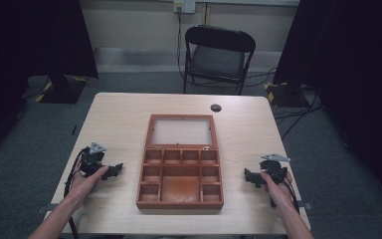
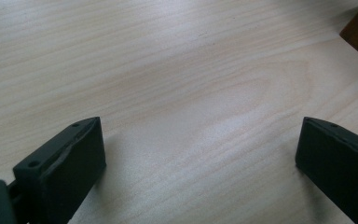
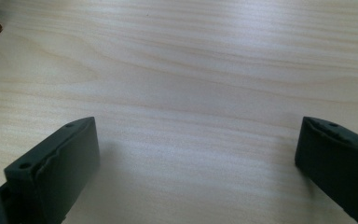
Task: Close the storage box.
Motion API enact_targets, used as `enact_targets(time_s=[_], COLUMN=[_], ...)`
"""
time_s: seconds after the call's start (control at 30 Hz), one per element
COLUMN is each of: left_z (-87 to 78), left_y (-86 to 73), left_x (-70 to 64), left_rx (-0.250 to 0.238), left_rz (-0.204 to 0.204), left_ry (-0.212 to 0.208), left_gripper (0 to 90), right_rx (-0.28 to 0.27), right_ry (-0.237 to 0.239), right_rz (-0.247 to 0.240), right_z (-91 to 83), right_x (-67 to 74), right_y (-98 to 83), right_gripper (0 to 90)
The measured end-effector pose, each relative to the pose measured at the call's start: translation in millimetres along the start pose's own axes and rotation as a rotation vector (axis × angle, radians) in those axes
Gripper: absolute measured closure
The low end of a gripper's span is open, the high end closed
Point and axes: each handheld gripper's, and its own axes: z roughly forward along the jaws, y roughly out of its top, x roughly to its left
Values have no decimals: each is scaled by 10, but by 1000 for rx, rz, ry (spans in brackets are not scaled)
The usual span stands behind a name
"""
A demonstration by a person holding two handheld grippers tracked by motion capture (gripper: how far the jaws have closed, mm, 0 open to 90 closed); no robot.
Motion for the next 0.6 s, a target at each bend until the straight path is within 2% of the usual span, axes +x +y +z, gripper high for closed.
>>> enact_targets(time_s=[0.17,0.2,0.27,0.3,0.33,0.4,0.43,0.47,0.5,0.53,0.57,0.6], left_z=[-3,-20,-46,-58,-58,-66,-69,-72,-78,-78,-85,-85], left_y=[1,8,13,18,18,25,30,36,57,57,83,83], left_x=[-3,-6,-10,-7,-7,-3,-9,-24,-45,-45,-72,-72], left_rx=[0,6,7,7,7,15,15,13,-2,-2,4,4], left_rz=[-7,-22,-24,-20,-20,-20,-21,-23,-16,-16,12,12], left_ry=[-1,0,3,9,9,-2,6,14,-2,-2,10,10], left_gripper=[11,42,65,133,168,171,166,165,168,173,173,175], right_rx=[2,5,11,25,25,33,35,36,15,15,11,11], right_ry=[9,27,38,57,57,74,71,68,80,80,62,62], right_rz=[-8,-29,-34,-50,-50,-67,-64,-63,-41,-41,-16,-16], right_z=[-1,-4,-6,-24,-24,-50,-62,-74,-101,-101,-100,-100], right_x=[-1,-4,-1,6,6,19,23,14,-22,-22,-55,-55], right_y=[2,2,8,26,26,43,56,74,104,104,149,149], right_gripper=[0,0,0,46,46,128,168,161,152,152,141,141])
